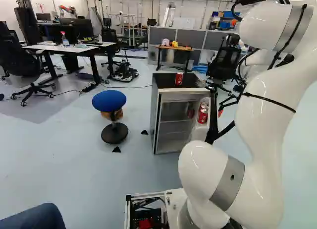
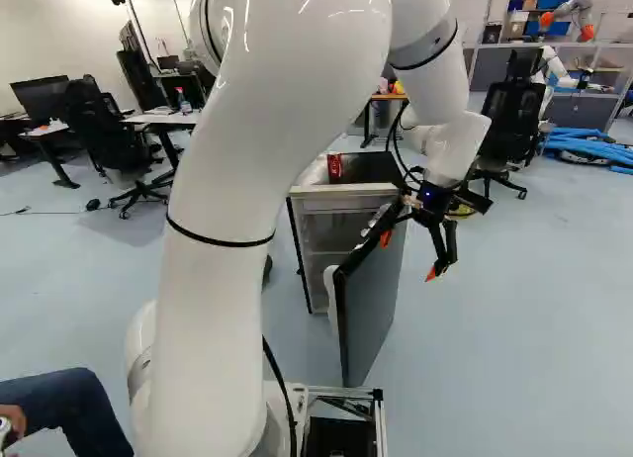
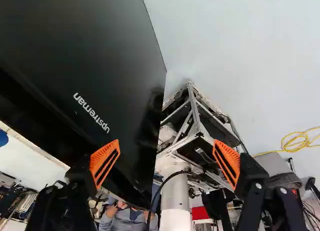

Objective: Grab a drink from the fridge

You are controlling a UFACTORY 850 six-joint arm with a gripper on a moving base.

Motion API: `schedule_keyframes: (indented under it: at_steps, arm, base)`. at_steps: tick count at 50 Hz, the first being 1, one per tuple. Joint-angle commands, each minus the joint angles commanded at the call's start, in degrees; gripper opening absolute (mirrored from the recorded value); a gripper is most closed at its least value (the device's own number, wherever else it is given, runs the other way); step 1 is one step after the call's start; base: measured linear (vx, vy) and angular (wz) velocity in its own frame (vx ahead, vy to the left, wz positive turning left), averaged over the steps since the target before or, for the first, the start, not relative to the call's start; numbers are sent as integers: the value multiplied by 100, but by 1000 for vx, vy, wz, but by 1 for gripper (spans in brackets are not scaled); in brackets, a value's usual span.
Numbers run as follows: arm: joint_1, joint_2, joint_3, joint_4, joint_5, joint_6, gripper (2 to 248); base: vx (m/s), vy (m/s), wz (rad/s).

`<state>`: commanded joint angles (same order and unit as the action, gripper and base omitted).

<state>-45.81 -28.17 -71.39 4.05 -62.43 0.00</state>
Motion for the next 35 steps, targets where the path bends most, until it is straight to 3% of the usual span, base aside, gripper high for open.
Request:
schedule_keyframes:
  at_steps: [35]
  arm:
    - [585,328,554,0,0,0,247]
  base:
    - [0,0,0]
